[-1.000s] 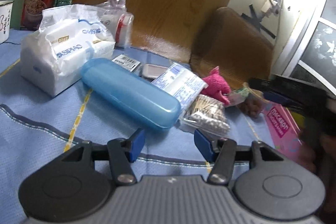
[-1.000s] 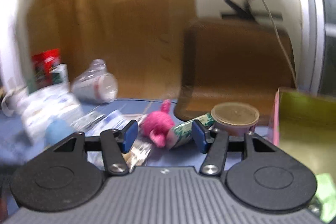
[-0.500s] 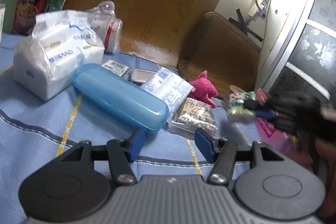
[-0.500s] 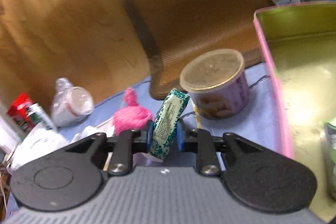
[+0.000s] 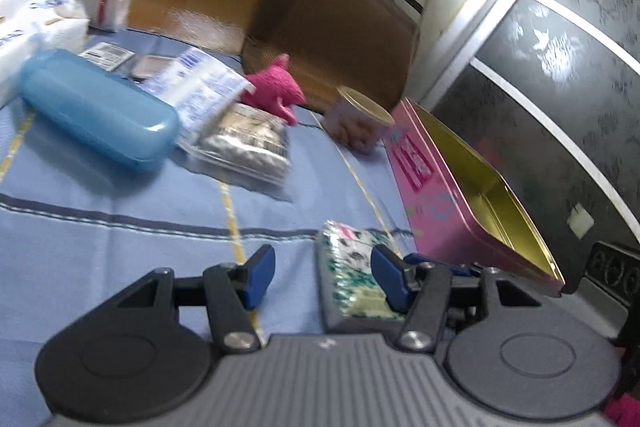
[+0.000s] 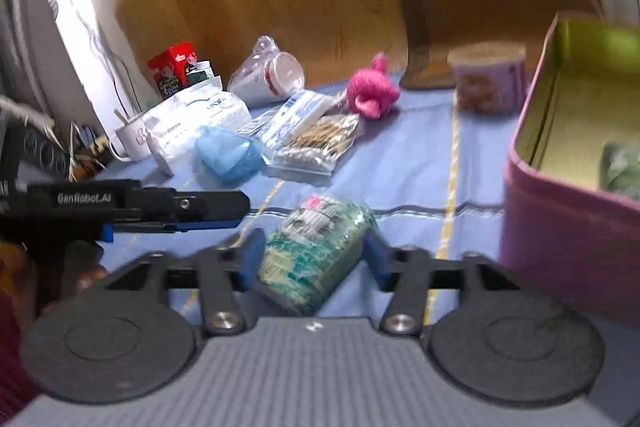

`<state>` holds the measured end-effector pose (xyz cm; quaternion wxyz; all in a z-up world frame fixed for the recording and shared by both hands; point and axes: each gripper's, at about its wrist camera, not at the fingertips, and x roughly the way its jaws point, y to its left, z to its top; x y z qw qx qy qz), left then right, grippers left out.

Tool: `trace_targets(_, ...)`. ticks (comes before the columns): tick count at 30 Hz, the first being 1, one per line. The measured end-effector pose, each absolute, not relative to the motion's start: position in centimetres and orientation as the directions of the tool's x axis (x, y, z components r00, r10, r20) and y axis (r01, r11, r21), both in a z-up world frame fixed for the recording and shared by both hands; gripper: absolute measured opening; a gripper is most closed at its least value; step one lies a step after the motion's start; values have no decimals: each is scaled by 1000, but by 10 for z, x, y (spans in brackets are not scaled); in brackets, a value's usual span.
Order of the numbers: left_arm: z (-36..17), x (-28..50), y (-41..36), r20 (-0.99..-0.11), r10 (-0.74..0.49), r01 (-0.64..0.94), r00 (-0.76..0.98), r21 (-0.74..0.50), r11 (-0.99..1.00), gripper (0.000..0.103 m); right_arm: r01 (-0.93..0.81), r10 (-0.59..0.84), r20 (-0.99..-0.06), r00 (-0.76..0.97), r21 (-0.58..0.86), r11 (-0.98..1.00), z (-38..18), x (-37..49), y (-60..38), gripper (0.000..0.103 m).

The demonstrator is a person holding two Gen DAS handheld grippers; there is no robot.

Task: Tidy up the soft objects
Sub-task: 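Grasp the green patterned box with the right gripper, then lower the green box into the pink tin and open the right gripper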

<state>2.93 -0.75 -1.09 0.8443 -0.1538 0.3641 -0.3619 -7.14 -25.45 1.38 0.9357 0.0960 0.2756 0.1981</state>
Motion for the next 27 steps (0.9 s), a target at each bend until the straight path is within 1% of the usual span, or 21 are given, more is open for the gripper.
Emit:
trace_targets(4,-6,24,-25,-522,-726,528,449,-501,686,55,-380,424,-490,762,193,905,9,-74,-243,74)
trace_targets(5,-6,22,-31,-538,-717,534,443,-484,693,54,-385,408,-502,762,155,910,6,-73,-237,74)
trace_targets(6,-9,22,-38,-560,-706,538,433,-467,701,49,-385,386,-516,765,114,916,3,-70,-231,73)
trace_targets(7,-13,22,-43,-582,-698,539,418,-459,706,46,-382,369,-526,766,89,920,-2,-67,-227,71)
trace_targets(8,-15,20,-45,-581,-692,539,428,-451,711,45,-380,363,-537,762,83,921,-6,-64,-224,59)
trace_targets(10,-10,16,-49,-581,-687,542,436,-440,716,45,-376,349,-524,777,57,925,-6,-63,-221,54)
trace_targets(12,3,12,-52,-555,-700,563,450,-431,705,45,-375,346,-493,798,43,926,-2,-68,-224,53)
trace_targets(15,29,6,-63,-502,-727,615,469,-405,677,45,-356,329,-395,858,6,935,10,-80,-232,53)
trace_targets(17,45,4,-78,-474,-743,652,472,-379,656,46,-319,296,-318,901,-24,947,20,-88,-240,53)
trace_targets(20,60,3,-109,-459,-761,703,458,-338,626,46,-245,227,-241,944,-44,969,29,-94,-257,53)
trace_targets(22,63,4,-137,-472,-761,728,446,-303,615,46,-190,177,-220,959,-39,981,33,-95,-271,53)
trace_targets(27,58,1,-197,-511,-766,784,391,-252,568,46,-40,37,-235,971,-9,999,28,-89,-312,53)
